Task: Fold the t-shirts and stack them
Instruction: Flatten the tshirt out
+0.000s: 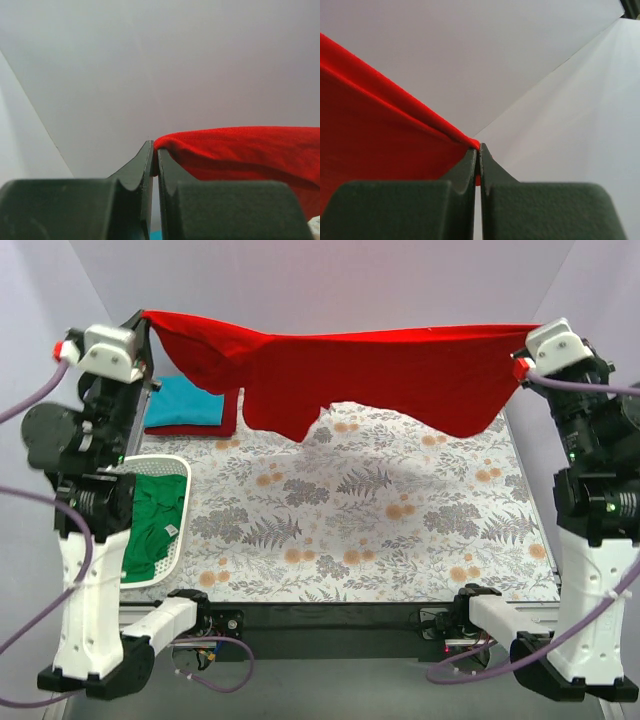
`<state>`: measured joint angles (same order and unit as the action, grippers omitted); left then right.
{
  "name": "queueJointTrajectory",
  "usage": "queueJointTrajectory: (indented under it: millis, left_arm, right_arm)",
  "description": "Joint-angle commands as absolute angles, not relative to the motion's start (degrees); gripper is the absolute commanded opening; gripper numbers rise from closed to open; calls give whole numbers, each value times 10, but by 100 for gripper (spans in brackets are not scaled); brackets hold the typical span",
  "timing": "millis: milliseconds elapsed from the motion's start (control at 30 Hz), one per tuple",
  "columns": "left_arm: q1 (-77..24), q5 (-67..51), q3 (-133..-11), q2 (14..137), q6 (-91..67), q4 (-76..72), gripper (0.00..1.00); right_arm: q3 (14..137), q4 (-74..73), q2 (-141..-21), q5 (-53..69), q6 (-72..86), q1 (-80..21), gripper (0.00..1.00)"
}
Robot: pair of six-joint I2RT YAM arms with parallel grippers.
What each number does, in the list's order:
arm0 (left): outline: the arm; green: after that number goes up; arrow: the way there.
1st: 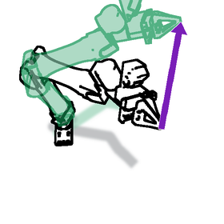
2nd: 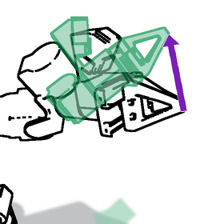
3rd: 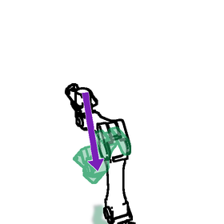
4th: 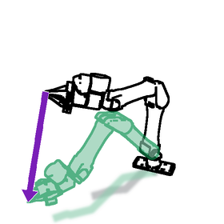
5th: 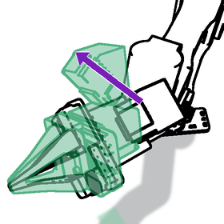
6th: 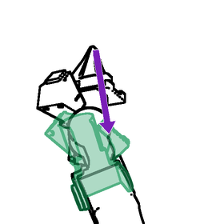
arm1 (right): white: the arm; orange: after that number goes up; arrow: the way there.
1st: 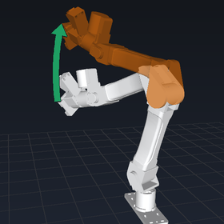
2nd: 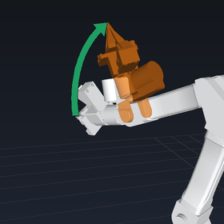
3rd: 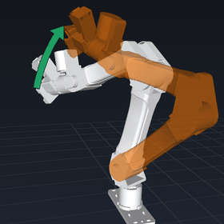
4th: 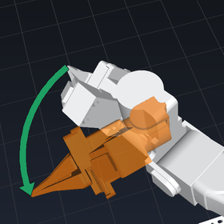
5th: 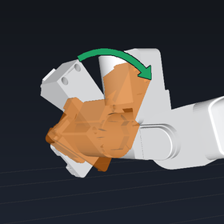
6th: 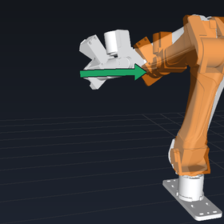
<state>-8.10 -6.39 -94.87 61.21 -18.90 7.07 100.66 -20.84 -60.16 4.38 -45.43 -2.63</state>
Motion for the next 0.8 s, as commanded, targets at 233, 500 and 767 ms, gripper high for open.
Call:
queueJointTrajectory:
  millis: [233, 500, 767]
  left_arm:
    - [-79, -38, -989, 463, -146, 155, 0]
    - [-79, -46, -1069, 467, -86, 263, 0]
    - [-79, -156, -983, 468, -77, 378, 0]
  right_arm:
    - [1000, -173, -454, 33, -453, -23, 1]
    - [1060, -172, -464, 15, -499, -23, 1]
    - [841, -172, -450, 60, -555, -23, 1]
